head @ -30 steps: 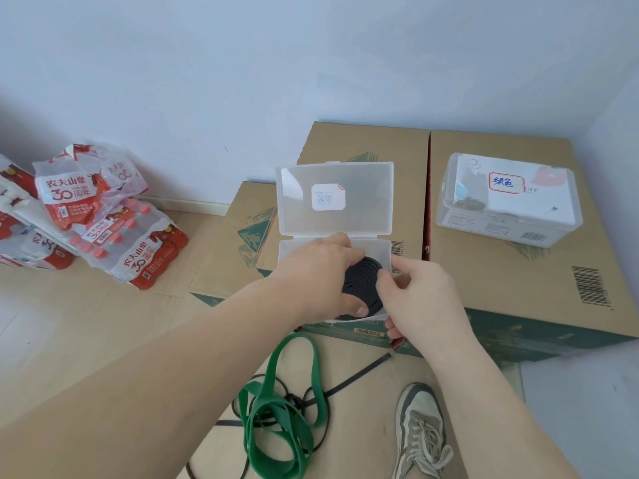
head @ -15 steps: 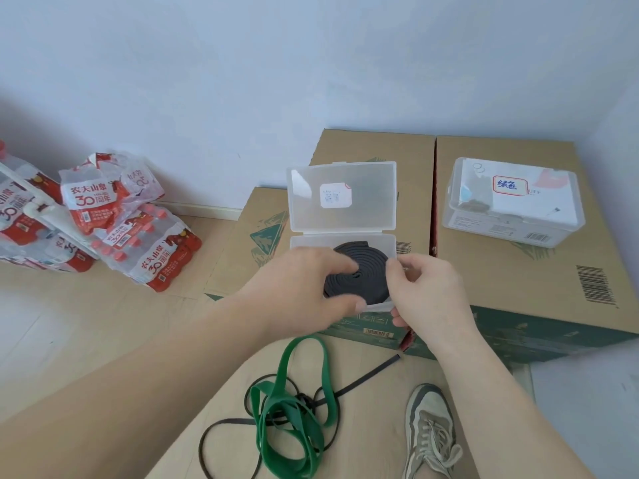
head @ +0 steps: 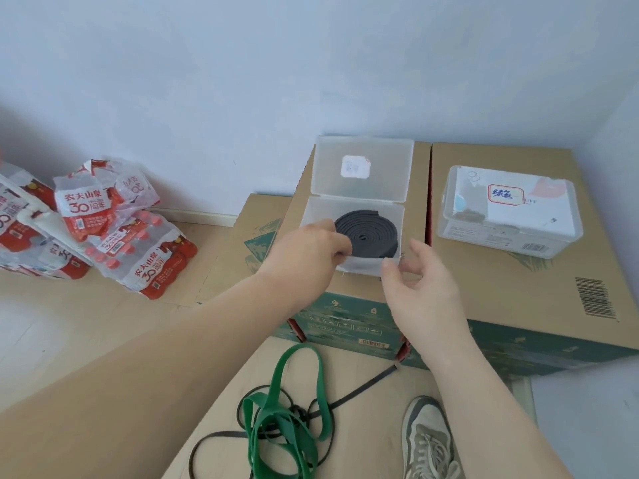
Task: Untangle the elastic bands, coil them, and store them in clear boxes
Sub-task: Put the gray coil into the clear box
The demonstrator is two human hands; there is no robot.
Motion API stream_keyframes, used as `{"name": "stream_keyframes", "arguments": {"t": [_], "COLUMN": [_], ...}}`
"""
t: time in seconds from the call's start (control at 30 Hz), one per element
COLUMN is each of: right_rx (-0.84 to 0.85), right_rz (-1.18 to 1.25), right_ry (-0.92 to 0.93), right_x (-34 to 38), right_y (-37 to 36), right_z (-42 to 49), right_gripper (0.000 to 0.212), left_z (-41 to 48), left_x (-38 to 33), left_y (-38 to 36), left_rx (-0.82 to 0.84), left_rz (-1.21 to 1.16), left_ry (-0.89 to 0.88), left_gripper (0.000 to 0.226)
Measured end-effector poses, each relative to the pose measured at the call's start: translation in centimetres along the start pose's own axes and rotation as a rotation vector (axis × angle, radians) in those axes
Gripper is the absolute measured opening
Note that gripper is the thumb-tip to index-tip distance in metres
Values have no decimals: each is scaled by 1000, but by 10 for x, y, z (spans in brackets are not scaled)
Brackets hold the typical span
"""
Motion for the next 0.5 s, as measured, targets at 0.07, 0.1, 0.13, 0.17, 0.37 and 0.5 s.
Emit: {"name": "stream_keyframes", "arguments": {"t": [0.07, 0.1, 0.13, 0.17, 0.37, 0.5], "right_rx": [-10, -18, -14, -7, 93, 414], "right_rz": [7, -5, -24, -51, -296, -452], "right_ry": [11, 16, 19, 24, -18, -4], "right_x": [-1, -2, -4, -4, -5, -2], "right_y": [0, 1, 1, 1, -6, -36], "right_z": [2, 4, 5, 6, 0, -25], "right_gripper": [36, 31, 24, 24, 25, 28], "left_z": [12, 16, 19, 20, -31, -91], "left_x": [-6, -8, -11, -12, 2, 48], "left_y": [-6, -8, -10, -11, -18, -49], "left_rx": [-37, -52, -66, -81, -192, -31], "left_rz": [-30, -37, -47, -63, -297, -322], "left_ry": [-5, -7, -10, -12, 17, 197], "left_gripper": [23, 23, 22, 22, 30, 35]}}
Point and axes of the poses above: each hand's wrist, its own z-axis towards the middle knuckle, its own y-axis out of the back of the hand, x = y × z, the point moved 3 cm from there along z, towards the middle knuckle, and after that the axes turned 11 degrees about y, right-handed, at the moved point
